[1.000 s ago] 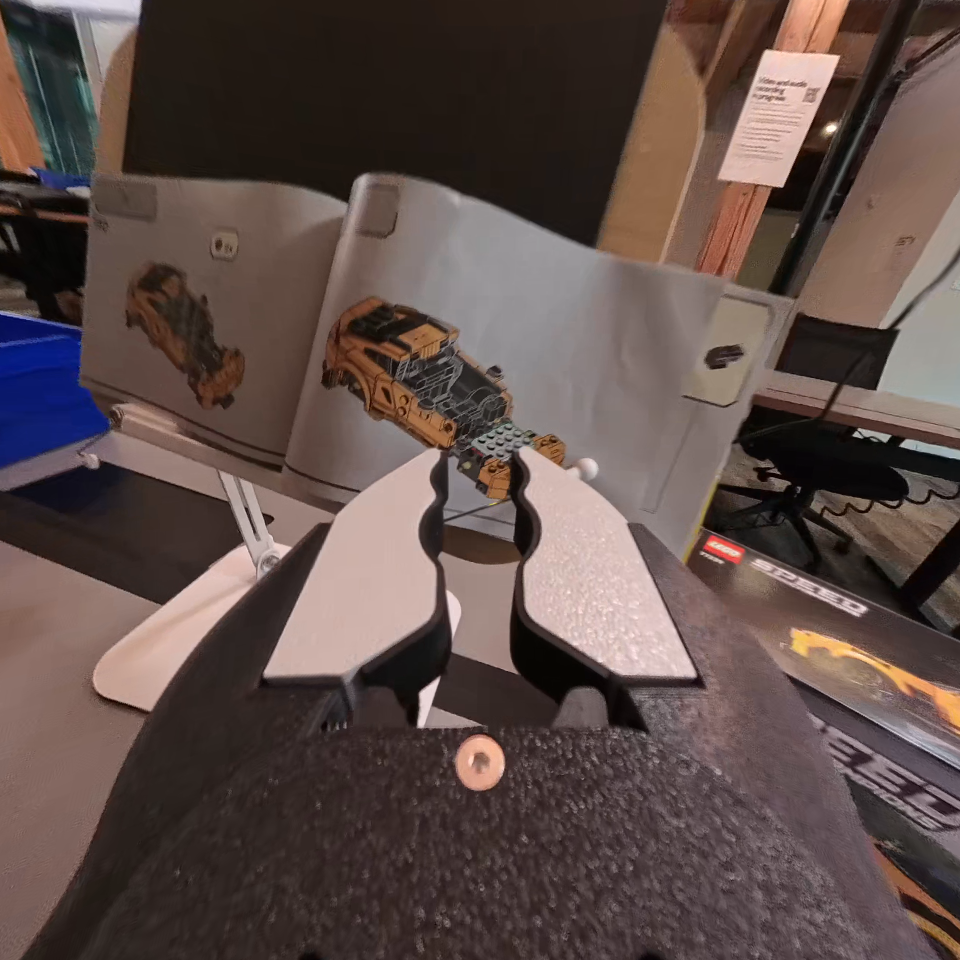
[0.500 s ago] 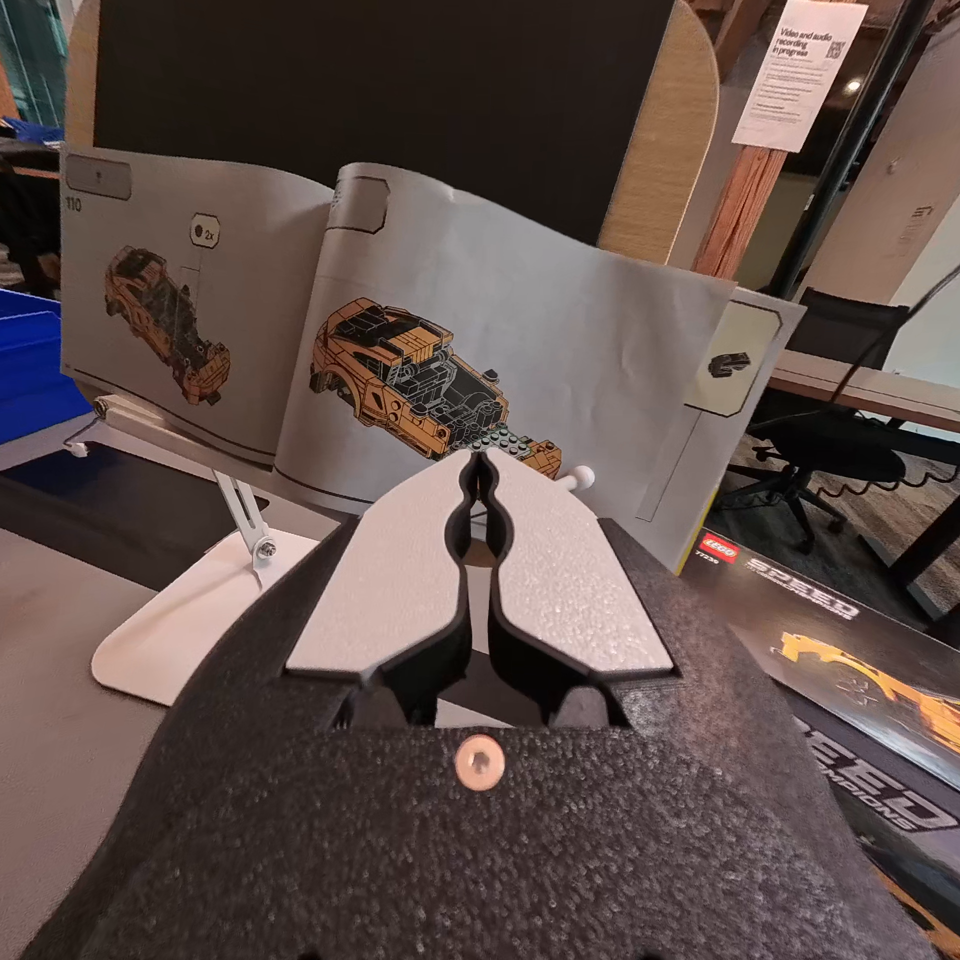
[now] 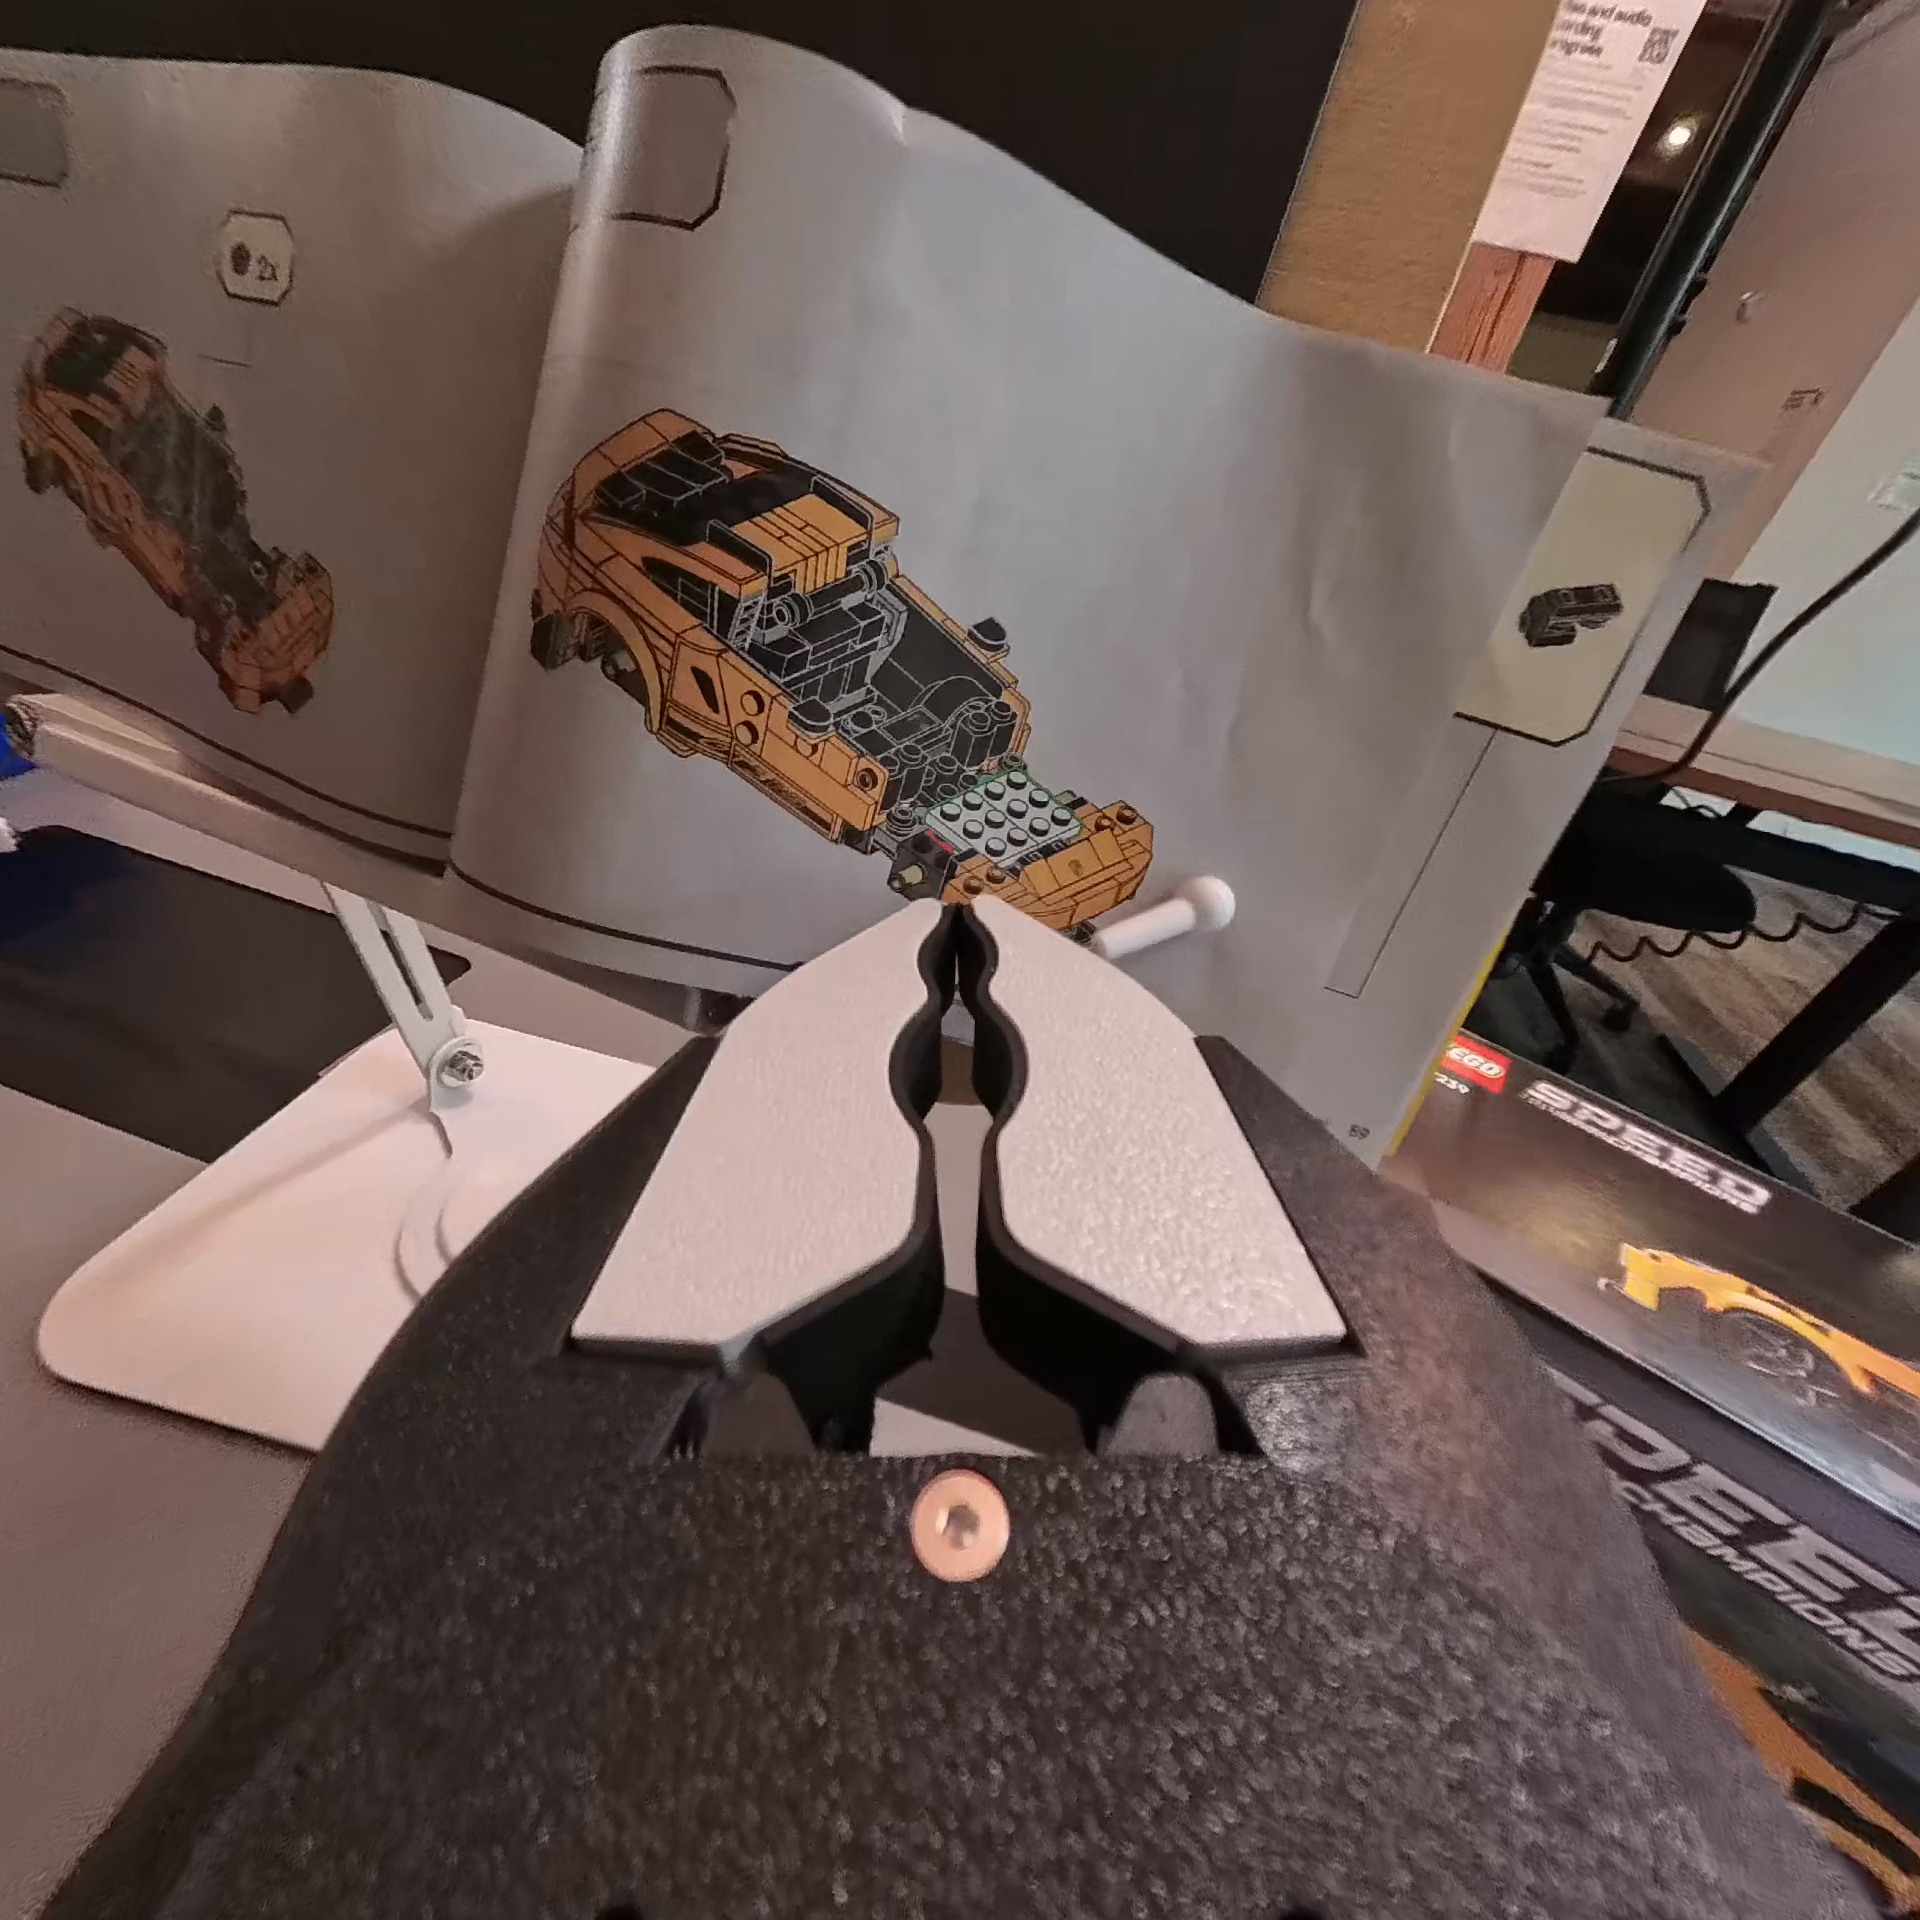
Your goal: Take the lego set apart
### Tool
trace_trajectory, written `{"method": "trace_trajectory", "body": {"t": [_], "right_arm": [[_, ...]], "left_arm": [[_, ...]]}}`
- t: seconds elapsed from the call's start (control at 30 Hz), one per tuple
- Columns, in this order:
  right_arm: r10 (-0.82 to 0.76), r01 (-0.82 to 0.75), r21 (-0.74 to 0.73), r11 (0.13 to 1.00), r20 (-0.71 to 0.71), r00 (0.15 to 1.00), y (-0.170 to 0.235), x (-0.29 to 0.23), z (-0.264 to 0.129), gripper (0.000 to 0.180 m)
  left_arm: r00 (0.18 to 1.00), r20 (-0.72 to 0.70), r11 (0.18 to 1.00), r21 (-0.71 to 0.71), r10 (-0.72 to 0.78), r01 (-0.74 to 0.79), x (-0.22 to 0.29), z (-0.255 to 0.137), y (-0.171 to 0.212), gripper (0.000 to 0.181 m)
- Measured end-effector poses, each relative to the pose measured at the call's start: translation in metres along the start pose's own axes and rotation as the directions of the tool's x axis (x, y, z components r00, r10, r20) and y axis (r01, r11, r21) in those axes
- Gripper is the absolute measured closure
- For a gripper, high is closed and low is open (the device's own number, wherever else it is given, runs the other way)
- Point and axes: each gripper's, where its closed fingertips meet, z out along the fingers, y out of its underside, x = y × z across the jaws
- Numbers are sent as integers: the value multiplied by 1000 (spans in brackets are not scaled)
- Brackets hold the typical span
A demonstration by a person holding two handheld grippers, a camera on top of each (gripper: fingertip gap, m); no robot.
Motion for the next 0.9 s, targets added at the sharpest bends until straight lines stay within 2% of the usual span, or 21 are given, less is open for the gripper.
{"method": "trace_trajectory", "body": {"t": [0.9], "right_arm": [[-84, 84, 43, 996, -10, 996, 1, 14, 24, 180]], "left_arm": [[1000, -17, 1000, -2, 1, -1, 6, 4, 5, 181]]}}
